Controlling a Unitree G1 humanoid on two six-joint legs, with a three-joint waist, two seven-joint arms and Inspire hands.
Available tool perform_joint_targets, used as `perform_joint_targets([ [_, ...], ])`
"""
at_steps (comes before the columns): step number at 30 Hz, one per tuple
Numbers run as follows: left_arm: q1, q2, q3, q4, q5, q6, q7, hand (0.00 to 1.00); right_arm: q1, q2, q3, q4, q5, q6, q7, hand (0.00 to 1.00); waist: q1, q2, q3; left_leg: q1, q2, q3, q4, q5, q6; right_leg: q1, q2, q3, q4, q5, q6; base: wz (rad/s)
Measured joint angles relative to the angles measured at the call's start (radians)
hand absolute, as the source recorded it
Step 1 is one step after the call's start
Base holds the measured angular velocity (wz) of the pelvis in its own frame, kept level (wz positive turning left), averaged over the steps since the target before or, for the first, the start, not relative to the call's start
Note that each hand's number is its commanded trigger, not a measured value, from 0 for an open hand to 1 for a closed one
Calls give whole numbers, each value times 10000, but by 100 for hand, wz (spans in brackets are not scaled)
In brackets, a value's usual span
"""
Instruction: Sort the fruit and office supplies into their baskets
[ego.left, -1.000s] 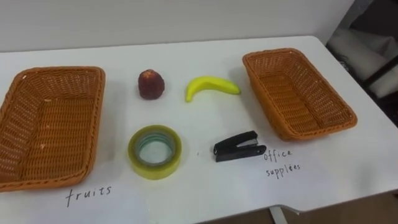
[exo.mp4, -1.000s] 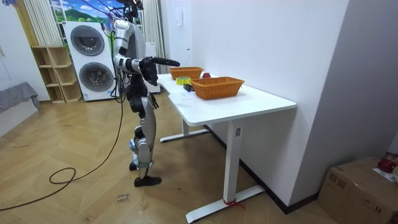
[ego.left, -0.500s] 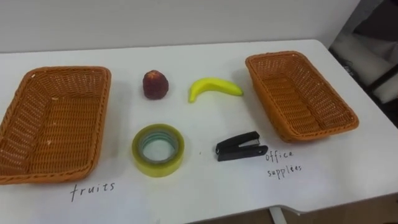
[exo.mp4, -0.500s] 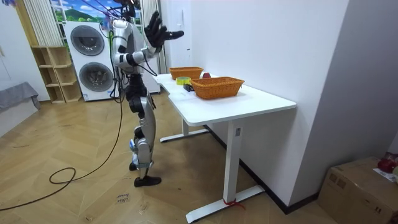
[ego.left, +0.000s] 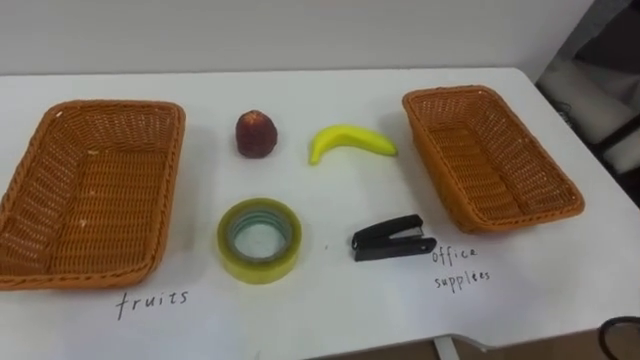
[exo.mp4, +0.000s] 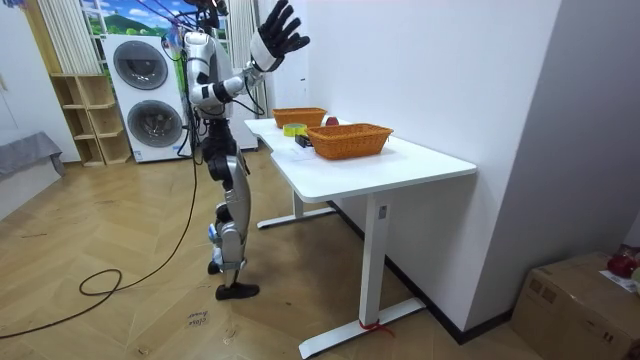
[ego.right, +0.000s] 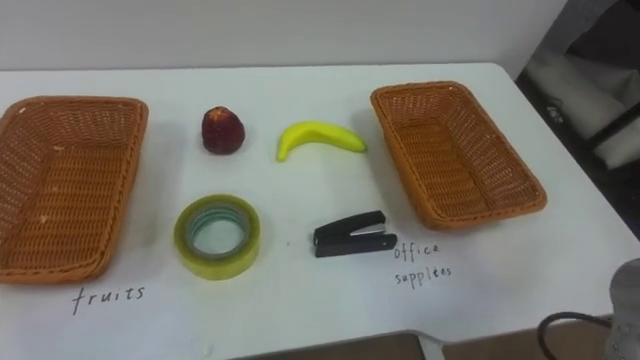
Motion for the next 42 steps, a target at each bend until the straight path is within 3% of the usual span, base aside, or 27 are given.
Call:
perform_joint_targets([
  [13,-407,-50,-249,16,278,6,10,0,-478,-19,876,-432,-340,3,1849,0,478,-167,-51,-62,-3,-83,76,6,-2,42,-17,-62,-38,25,-22,2],
  [19,-454,-100,-253,20,280,10,10,0,-479,-18,882,-431,-502,12,2427,0,479,-147,-22,-47,-2,-241,78,7,-2,164,-28,-187,-166,32,-24,6],
  [21,-453,-126,-250,25,298,11,2,0,-479,-18,923,-431,-747,21,2673,0,502,-63,29,-78,13,-261,86,9,-6,158,-20,-215,-191,43,-37,2],
  [25,-546,-166,-251,230,304,35,-5,0,-479,-17,1257,-432,-1096,41,3226,0,505,-33,27,-91,21,-272,52,7,-9,134,-9,-226,-192,47,-42,0],
  [30,-651,-198,-228,422,435,217,-4,0,-479,-17,1658,-432,-1890,440,4053,0,514,11,25,-105,30,-248,54,8,-12,112,-11,-291,-195,48,-42,0],
  [38,-671,-159,-175,405,694,482,-189,0,-479,-3,2081,-432,-2429,972,5447,0,723,-141,-92,-88,33,-263,83,12,-14,123,-22,-301,-257,54,-47,0],
  [42,-655,-154,-174,396,722,512,-225,0,-483,9,2085,-422,-2430,1101,6072,0,753,-136,-62,-89,132,-258,170,11,-15,266,-31,-441,-399,149,-54,4],
])
